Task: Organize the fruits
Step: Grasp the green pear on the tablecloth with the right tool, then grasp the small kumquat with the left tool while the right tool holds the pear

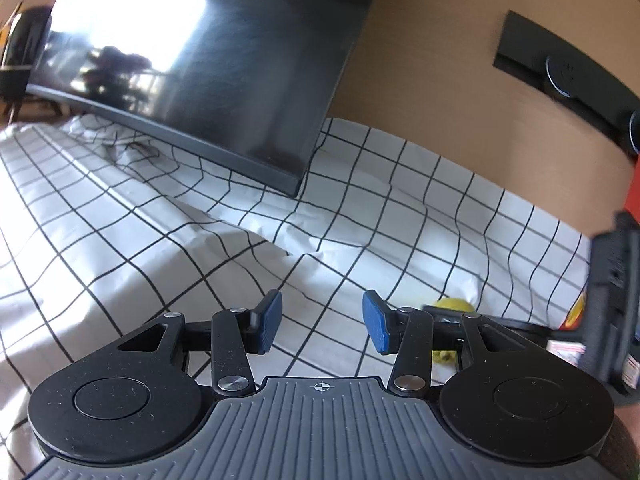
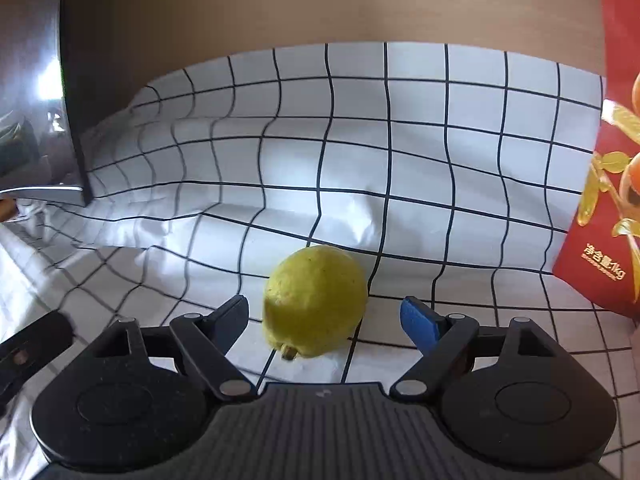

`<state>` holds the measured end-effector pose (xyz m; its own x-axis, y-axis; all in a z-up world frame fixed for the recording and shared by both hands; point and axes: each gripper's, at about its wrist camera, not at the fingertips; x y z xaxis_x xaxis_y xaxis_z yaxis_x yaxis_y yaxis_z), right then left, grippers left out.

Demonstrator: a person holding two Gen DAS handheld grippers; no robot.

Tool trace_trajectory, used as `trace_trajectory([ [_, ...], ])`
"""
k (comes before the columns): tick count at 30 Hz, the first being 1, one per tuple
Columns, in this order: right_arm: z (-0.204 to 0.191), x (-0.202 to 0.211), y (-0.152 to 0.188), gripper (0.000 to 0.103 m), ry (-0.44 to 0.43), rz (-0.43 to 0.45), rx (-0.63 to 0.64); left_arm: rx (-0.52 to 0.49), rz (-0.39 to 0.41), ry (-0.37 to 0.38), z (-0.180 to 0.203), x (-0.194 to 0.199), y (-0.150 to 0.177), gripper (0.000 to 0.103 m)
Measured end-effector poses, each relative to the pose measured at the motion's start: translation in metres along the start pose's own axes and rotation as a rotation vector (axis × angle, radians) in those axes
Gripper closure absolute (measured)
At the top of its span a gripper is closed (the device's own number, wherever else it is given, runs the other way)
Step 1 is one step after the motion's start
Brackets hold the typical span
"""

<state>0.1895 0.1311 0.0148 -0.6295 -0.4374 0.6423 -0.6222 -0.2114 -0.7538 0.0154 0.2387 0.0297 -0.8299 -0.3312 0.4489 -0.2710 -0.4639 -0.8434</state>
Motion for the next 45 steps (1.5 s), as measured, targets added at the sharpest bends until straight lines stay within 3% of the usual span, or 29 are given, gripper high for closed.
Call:
trace_trajectory([
  [5,-0.011,-0.015,0.001,0.022,0.004,-0.016,0.053,-0.008,-0.003,-0.005,-0.001,-0.001,0.001,0.054],
  [7,-0.014,-0.016,0.002,0.032,0.006,-0.021,0.071,-0.008,-0.001,-0.01,-0.002,-0.001,0.001,0.054],
  [8,-0.017,-0.016,0.003,0.042,0.033,-0.019,0.084,-0.007,-0.002,-0.013,-0.003,-0.001,0.001,0.054],
  [9,-0.018,-0.015,0.002,0.042,0.054,-0.019,0.095,-0.007,-0.004,-0.016,-0.004,-0.002,0.002,0.054],
  [14,0.002,0.002,0.003,0.042,-0.003,-0.1,0.046,0.005,-0.036,0.017,-0.007,-0.007,0.003,0.054],
  [22,0.044,0.107,0.056,0.043,-0.127,-0.153,0.131,-0.051,-0.074,0.218,0.013,-0.007,0.011,0.054],
  [26,0.071,0.164,0.098,0.043,-0.17,-0.149,0.169,-0.131,-0.194,0.421,0.052,-0.013,0.013,0.054],
  [28,0.082,0.182,0.114,0.043,-0.183,-0.144,0.173,-0.197,-0.252,0.465,0.086,-0.018,0.015,0.054],
  [32,0.092,0.204,0.143,0.043,-0.161,-0.117,0.214,-0.254,-0.346,0.438,0.142,-0.041,0.02,0.054],
  [38,0.101,0.211,0.164,0.043,-0.166,-0.113,0.224,-0.38,-0.394,0.308,0.191,-0.078,0.037,0.052],
  [45,0.108,0.212,0.175,0.042,-0.161,-0.1,0.201,-0.347,-0.407,0.356,0.2,-0.093,0.043,0.054],
])
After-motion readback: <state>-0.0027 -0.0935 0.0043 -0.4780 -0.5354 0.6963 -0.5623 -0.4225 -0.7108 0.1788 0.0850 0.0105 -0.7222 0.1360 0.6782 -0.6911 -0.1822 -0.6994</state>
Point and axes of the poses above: each gripper's, at about its wrist camera, not at the fingertips, and x roughly against the way its jaws point, z to its right, y to its underside, and after that the axes turned 5 degrees about -z, right-handed
